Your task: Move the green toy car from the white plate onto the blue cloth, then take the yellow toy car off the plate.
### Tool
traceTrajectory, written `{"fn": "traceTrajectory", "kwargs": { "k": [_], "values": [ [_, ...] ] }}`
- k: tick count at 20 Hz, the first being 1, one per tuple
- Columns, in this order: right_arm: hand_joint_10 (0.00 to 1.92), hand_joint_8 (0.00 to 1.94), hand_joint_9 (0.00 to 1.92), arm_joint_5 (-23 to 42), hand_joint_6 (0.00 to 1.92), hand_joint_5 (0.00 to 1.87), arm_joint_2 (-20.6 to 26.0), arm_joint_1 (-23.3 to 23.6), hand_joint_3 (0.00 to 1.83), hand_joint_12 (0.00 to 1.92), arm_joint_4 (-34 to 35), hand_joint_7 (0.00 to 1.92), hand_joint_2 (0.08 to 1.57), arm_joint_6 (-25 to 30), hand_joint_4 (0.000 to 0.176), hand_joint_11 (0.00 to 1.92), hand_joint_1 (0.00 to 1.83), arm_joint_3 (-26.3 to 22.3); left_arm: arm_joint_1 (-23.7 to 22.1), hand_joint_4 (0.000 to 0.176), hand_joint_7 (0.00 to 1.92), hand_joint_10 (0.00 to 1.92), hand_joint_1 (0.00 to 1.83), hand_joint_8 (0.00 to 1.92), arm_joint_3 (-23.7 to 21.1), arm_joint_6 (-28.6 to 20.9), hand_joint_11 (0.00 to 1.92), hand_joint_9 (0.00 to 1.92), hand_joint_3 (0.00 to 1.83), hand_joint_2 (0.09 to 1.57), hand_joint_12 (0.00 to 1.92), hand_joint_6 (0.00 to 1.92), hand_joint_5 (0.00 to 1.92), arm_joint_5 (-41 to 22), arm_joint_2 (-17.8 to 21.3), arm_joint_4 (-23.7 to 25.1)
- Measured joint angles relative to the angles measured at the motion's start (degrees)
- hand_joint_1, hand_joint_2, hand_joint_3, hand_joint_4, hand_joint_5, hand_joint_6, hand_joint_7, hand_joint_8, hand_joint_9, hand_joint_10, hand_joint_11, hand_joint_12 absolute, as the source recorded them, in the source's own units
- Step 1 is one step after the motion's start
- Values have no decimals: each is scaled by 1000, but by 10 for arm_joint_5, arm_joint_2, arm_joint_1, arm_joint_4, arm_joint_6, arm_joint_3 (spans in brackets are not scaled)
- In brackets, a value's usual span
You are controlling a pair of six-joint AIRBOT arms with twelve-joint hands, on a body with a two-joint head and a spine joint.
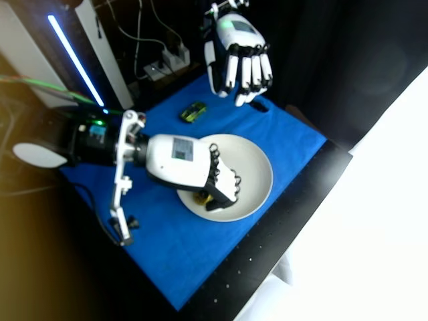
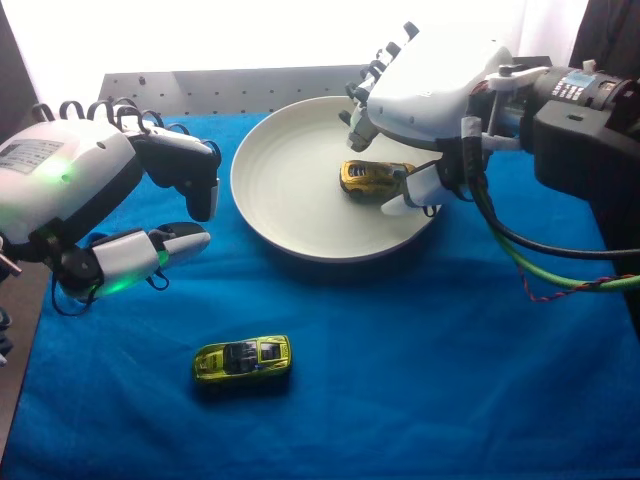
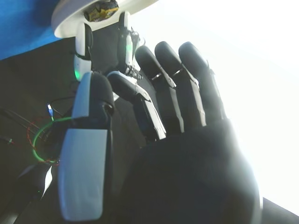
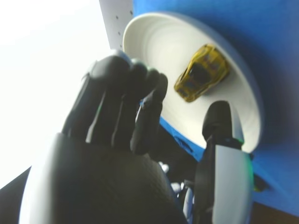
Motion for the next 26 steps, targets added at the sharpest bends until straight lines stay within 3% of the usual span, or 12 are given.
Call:
{"fn": "traceTrajectory", "kwargs": {
  "k": [3, 5, 6, 9, 12, 19, 22, 24, 25, 26],
  "values": [
    [1344, 882, 512, -2, 2, 813, -6, 0, 0, 1834, 0, 606, 978, 0, 0, 459, 793, 6, 0, 176, 653, 1250, 900, 856, 0, -2, 213, 451, 0, 1225, 1750, 1328, 744, 0, 0, 0],
    [1231, 727, 501, -3, 1, 806, -6, 0, 1, 1775, 0, 613, 989, 0, 0, 417, 785, 7, 0, 176, 652, 1217, 904, 849, 0, -2, 204, 451, 0, 1223, 1711, 1323, 749, 0, 0, 1],
    [1134, 541, 519, -3, 4, 804, -8, 0, 0, 1736, 1, 683, 993, 0, 0, 393, 800, 11, 0, 176, 671, 1182, 910, 815, 0, -2, 221, 478, 0, 1219, 1689, 1310, 758, 0, 0, 1],
    [1008, 416, 528, -3, 1, 801, -8, 0, 1, 1661, 2, 697, 1012, 0, 0, 360, 822, 11, 0, 176, 702, 1118, 909, 714, 0, -4, 211, 489, 0, 1218, 1669, 1308, 759, 0, 0, 1],
    [1094, 363, 522, -4, 4, 821, -12, 0, 1, 1714, 3, 738, 1026, 0, 0, 377, 874, 14, 0, 176, 726, 1047, 909, 610, 0, -6, 194, 489, 0, 1218, 1626, 1309, 758, -1, 0, 2],
    [715, 88, 579, -5, 1, 812, -15, -3, 0, 1513, 6, 792, 1022, 0, 0, 310, 880, 21, 0, 176, 727, 977, 909, 566, 0, -12, 140, 491, 2, 1217, 1566, 1309, 758, -1, 0, 4],
    [832, 61, 543, -10, 6, 842, -19, -4, 0, 1622, 7, 828, 1017, 0, 0, 291, 887, 24, 0, 176, 720, 1091, 917, 655, 0, -12, 199, 480, 1, 1212, 1620, 1294, 768, -1, 0, 4],
    [820, 55, 557, -10, 4, 842, -20, -4, 0, 1580, 7, 837, 1018, 0, 0, 312, 867, 25, 0, 176, 675, 1140, 916, 751, 0, -14, 189, 461, 0, 1213, 1645, 1298, 766, -2, 0, 5],
    [804, 49, 558, -10, 1, 833, -20, -4, 1, 1583, 7, 837, 1022, 0, 0, 296, 869, 25, 0, 0, 732, 1179, 1101, 1369, 0, -15, 181, 450, 2, 1244, 1662, 1232, 727, -2, 0, 5],
    [847, 49, 540, -10, 6, 853, -20, -4, 1, 1579, 7, 851, 1030, 0, 0, 288, 895, 26, 0, 0, 731, 1251, 1144, 1552, 0, -16, 178, 433, 0, 1261, 1696, 1230, 704, -3, 0, 7]
  ]
}}
